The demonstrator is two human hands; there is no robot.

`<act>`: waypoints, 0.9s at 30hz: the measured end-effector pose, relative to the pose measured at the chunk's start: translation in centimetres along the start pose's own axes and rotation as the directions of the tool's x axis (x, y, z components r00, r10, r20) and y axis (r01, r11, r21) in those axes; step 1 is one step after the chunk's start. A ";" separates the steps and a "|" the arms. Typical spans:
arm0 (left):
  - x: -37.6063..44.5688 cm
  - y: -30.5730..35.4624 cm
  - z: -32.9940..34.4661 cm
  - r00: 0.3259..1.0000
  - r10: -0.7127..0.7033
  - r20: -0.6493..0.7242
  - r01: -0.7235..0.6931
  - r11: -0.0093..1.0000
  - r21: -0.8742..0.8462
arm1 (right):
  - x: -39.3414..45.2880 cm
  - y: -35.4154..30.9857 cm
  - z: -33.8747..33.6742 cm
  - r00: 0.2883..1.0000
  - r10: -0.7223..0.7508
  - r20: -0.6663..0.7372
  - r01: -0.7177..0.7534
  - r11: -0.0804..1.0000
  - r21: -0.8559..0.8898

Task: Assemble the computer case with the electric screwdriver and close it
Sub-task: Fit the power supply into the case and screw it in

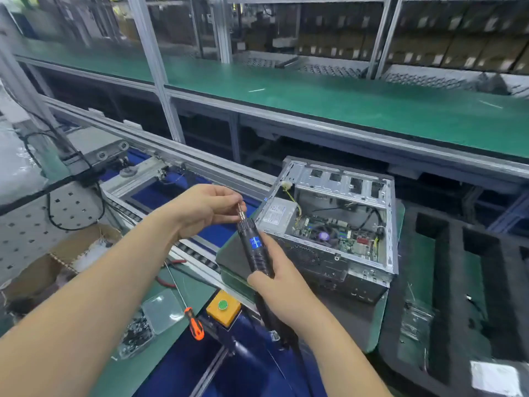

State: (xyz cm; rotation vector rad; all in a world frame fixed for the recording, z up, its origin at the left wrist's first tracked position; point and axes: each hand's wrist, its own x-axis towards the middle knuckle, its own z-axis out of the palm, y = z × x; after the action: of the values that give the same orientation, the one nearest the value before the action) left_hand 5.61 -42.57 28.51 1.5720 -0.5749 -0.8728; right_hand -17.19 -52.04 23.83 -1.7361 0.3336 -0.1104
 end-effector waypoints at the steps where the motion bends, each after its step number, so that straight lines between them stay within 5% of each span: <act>1: -0.1 -0.2 -1.2 1.000 -0.010 0.010 0.010 1.000 0.021 | 0.4 0.0 1.1 1.000 -0.004 -0.009 0.004 1.000 -0.012; 7: -0.6 -0.3 -6.4 0.990 -0.119 0.078 0.101 0.974 0.204 | 1.6 0.3 5.7 1.000 0.008 -0.014 -0.009 0.996 -0.090; 14: -1.3 0.0 -7.0 0.975 -0.179 0.134 0.152 0.970 0.188 | 2.8 -0.9 5.7 1.000 0.005 -0.005 -0.005 0.995 -0.104; 27: -1.5 4.3 -0.8 0.988 0.029 -0.151 0.014 0.961 0.276 | 2.1 -1.7 -0.2 0.997 -0.039 0.064 0.042 0.998 -0.043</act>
State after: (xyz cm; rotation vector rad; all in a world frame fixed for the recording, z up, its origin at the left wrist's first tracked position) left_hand 5.81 -41.74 33.08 1.8709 -0.6104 -0.6776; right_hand -15.00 -52.54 25.33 -1.7867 0.2560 -0.0774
